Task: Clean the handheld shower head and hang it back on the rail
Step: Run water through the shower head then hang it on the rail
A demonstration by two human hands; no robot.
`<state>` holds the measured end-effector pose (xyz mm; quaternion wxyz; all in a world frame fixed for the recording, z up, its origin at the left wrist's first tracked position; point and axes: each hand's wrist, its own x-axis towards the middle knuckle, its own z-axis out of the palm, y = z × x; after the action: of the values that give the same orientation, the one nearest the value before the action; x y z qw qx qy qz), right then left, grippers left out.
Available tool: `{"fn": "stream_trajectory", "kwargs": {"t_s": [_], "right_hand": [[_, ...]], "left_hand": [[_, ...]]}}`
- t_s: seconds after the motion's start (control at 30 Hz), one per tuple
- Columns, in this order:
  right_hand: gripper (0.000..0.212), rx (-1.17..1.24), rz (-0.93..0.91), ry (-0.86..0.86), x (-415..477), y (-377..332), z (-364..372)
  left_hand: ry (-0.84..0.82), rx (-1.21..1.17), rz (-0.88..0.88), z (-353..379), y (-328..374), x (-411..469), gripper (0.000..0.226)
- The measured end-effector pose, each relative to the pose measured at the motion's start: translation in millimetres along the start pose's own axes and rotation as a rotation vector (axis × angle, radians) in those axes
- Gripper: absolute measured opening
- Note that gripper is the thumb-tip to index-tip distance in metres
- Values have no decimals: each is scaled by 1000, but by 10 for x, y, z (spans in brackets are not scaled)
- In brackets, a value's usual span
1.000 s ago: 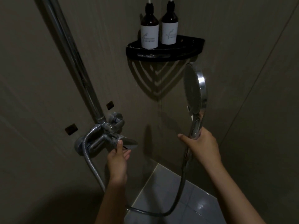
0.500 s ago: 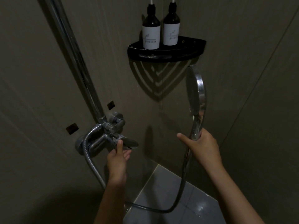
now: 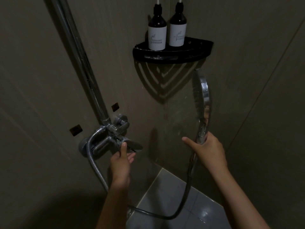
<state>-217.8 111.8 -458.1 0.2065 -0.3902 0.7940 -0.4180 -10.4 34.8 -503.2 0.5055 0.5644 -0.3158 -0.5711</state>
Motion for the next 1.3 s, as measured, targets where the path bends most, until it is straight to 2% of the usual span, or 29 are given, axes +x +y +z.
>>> {"fn": "stream_trajectory", "kwargs": {"t_s": [0.47, 0.77, 0.9, 1.0, 1.13, 1.23, 1.3], "right_hand": [[35, -14, -4, 16, 20, 37, -15], [35, 3, -1, 24, 19, 27, -43], [34, -2, -9, 25, 31, 41, -47], [34, 2, -3, 15, 46, 70, -34], [38, -8, 2, 21, 51, 106, -64], [39, -7, -4, 29, 50, 115, -100], [39, -4, 1, 11, 49, 130, -111]], "left_hand": [[13, 0, -7, -1, -6, 19, 42], [37, -25, -10, -2, -30, 79, 40], [38, -33, 3, 2, -57, 90, 31], [33, -59, -2, 4, -72, 71, 38], [-28, -68, -71, 20, -135, 53, 55], [-132, -82, -172, 118, -233, -24, 56], [-248, -43, -203, 224, -322, -113, 49]]}}
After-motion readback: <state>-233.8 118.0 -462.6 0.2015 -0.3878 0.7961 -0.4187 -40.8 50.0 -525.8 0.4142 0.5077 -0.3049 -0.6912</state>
